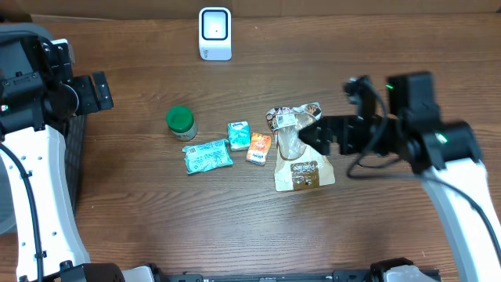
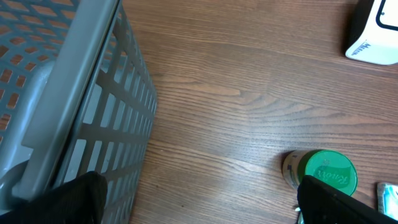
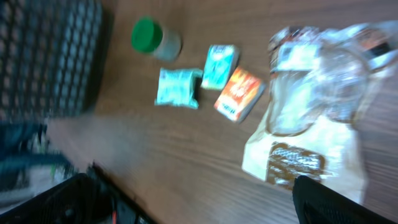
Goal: Scan the item barcode
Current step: 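Reach the right gripper to the green wipes pack and grasp it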
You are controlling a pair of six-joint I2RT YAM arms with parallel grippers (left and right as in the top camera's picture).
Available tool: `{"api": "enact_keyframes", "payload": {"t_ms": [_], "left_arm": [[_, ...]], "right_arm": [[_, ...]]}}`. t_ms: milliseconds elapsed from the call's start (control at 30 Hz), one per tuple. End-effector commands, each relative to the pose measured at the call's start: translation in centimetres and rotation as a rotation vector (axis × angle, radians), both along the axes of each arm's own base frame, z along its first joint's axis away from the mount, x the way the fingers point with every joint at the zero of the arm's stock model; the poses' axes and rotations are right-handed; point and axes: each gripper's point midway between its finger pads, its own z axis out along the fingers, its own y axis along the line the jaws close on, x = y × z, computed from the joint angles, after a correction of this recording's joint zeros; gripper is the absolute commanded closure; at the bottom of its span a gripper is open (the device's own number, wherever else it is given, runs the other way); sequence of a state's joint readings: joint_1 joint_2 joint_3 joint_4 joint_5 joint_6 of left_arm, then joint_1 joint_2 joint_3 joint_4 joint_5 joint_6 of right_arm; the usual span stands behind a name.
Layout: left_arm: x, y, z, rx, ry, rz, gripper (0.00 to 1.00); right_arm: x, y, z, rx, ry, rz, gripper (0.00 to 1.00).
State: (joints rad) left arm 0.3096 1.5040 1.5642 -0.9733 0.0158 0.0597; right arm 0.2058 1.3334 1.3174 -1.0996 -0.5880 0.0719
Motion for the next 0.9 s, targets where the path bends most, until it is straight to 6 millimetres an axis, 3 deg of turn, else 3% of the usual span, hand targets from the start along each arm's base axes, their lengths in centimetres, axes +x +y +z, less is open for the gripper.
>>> {"api": "enact_keyframes", "payload": {"t_ms": [0, 233, 333, 433, 667, 867], "left_arm": [[0.2, 0.0, 0.1, 0.002, -0.002, -0.016, 0.00], [0.2, 0.0, 0.1, 0.002, -0.002, -0.016, 0.00], [0.2, 0.0, 0.1, 0.002, -0.002, -0.016, 0.00], [0.2, 0.0, 0.1, 0.002, -0.002, -0.016, 0.00], [0.2, 0.0, 0.1, 0.002, -0.002, -0.016, 0.00], [0.2, 0.0, 0.1, 0.002, -0.002, -0.016, 0.00]], "right_arm": [[0.6, 3.2, -0.9, -0.009, -0.006, 0.130, 0.00], [4.6, 8.4, -3.3, 0.078, -0.011, 0.137, 0.00], [5.4, 10.7, -4.9, 0.071, -0.034, 0.177, 0.12], [6.2, 12.2, -7.3, 0.053, 0.021, 0.126, 0.16], [6.7, 15.4, -11.8, 0.073, 0.161, 0.062, 0.30], [6.3, 16.2, -15.0, 0.022, 0.237, 0.002, 0.36]]}}
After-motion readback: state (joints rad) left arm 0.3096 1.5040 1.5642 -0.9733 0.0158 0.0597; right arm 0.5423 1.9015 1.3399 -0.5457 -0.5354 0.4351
